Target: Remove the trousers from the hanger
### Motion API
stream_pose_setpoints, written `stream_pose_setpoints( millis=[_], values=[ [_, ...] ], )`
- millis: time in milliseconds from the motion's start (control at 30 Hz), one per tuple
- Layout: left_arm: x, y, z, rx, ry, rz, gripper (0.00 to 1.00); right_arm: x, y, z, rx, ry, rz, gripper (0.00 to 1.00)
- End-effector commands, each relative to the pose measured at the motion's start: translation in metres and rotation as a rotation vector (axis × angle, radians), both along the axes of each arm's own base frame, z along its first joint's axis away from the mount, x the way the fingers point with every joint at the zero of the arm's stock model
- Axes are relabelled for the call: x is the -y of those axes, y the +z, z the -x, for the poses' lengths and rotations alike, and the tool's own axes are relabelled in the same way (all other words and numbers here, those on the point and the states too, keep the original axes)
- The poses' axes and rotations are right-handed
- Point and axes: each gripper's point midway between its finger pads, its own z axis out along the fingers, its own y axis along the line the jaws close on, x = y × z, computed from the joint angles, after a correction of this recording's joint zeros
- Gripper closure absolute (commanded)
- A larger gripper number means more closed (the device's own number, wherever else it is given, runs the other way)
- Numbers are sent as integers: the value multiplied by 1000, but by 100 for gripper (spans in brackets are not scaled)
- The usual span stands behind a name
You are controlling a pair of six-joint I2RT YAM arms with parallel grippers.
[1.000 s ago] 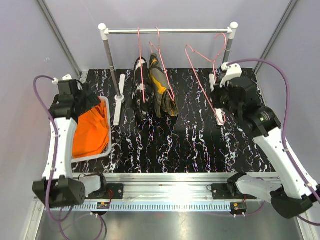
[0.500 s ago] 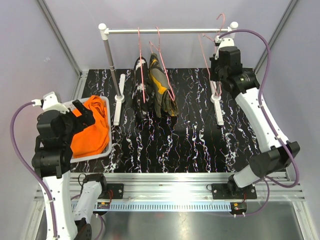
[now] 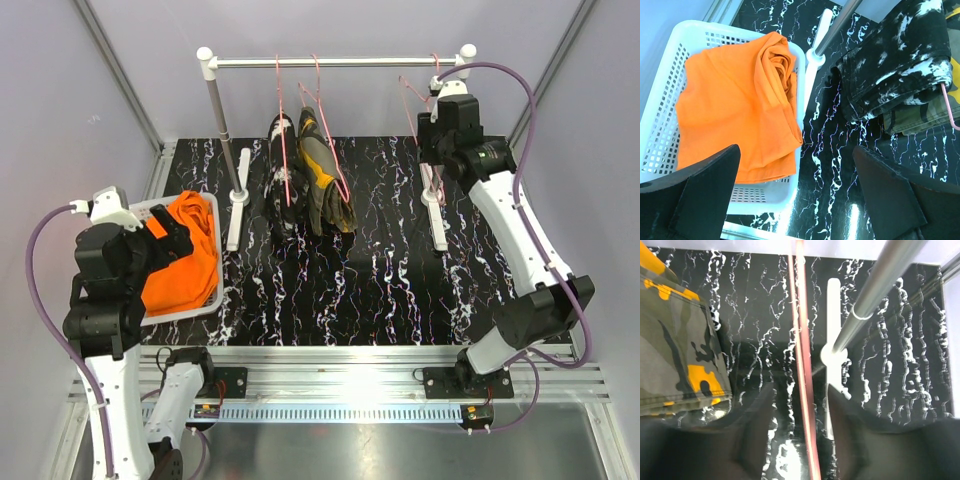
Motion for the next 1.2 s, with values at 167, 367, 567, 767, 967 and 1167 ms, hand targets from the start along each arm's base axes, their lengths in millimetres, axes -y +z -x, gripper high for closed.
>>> stream_pose_setpoints(
  millis=[167, 367, 567, 767, 967, 1167],
  values=[
    [7, 14, 1, 50, -50, -16, 1, -3, 84, 45, 160, 59, -121, 25],
    [15, 16, 0, 62, -85, 5, 1, -51, 105, 73, 123, 256, -367, 1],
    [28, 19, 2, 97, -153, 36, 1, -105, 98, 77, 39, 384, -500, 1],
    [28, 19, 3, 98, -154, 29, 1, -148, 74, 64, -18, 380, -467, 8],
    [31, 14, 2, 90, -172, 33, 1, -177, 47, 44, -44, 364, -391, 15],
    [34, 10, 0, 85, -192, 31, 1, -193, 19, 18, -63, 333, -280, 30]
  ],
)
